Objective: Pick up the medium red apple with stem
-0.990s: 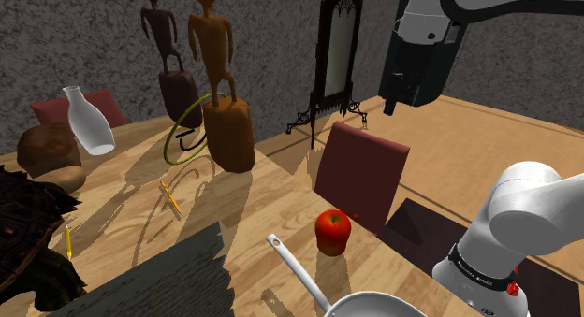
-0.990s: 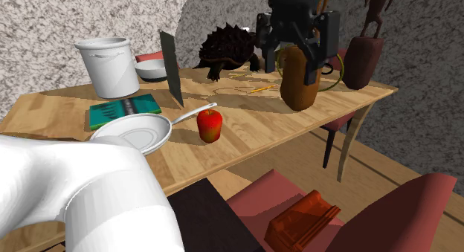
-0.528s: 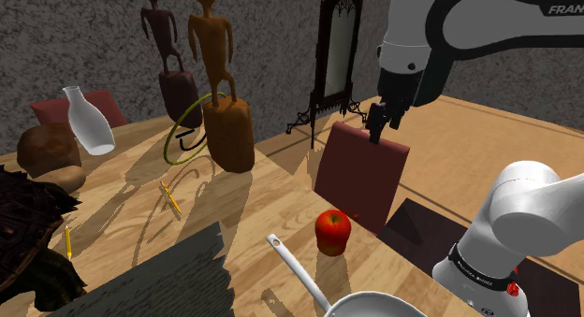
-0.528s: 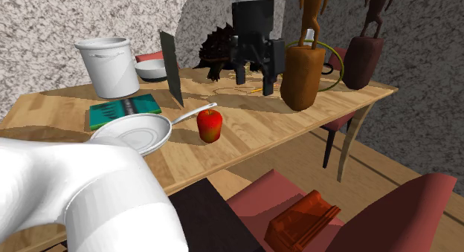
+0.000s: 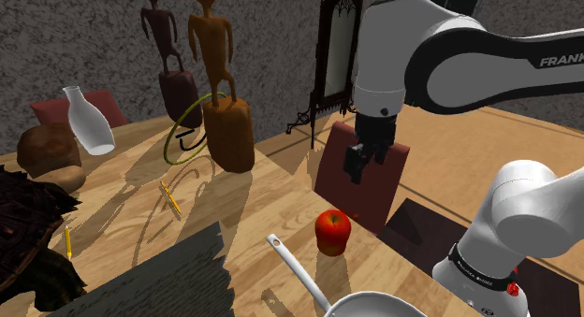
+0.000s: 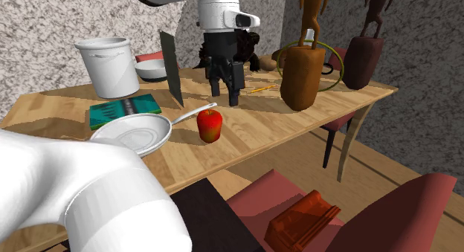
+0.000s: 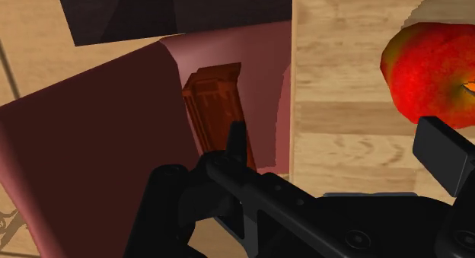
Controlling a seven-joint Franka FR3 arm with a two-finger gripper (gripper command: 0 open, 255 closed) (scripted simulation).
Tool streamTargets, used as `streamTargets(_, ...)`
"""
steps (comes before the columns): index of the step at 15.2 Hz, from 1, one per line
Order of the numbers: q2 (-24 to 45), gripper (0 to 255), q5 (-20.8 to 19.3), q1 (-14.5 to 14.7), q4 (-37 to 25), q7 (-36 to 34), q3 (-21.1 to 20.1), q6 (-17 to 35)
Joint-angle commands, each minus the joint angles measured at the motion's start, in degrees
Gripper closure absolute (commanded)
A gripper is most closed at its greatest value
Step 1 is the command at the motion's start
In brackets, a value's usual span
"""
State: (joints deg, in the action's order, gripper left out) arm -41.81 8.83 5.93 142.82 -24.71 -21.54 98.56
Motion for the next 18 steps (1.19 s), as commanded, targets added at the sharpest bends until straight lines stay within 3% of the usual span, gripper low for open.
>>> streamTargets(1,2.11,0,1.43,0.61,-0.58,-3.17,-2.97,0.90)
streamTargets(9,13.06,0,4.48,1.23,-3.29,-14.79,-14.39,6.86)
streamTargets(18,15.64,0,4.69,0.96,0.72,-15.55,-16.35,13.35)
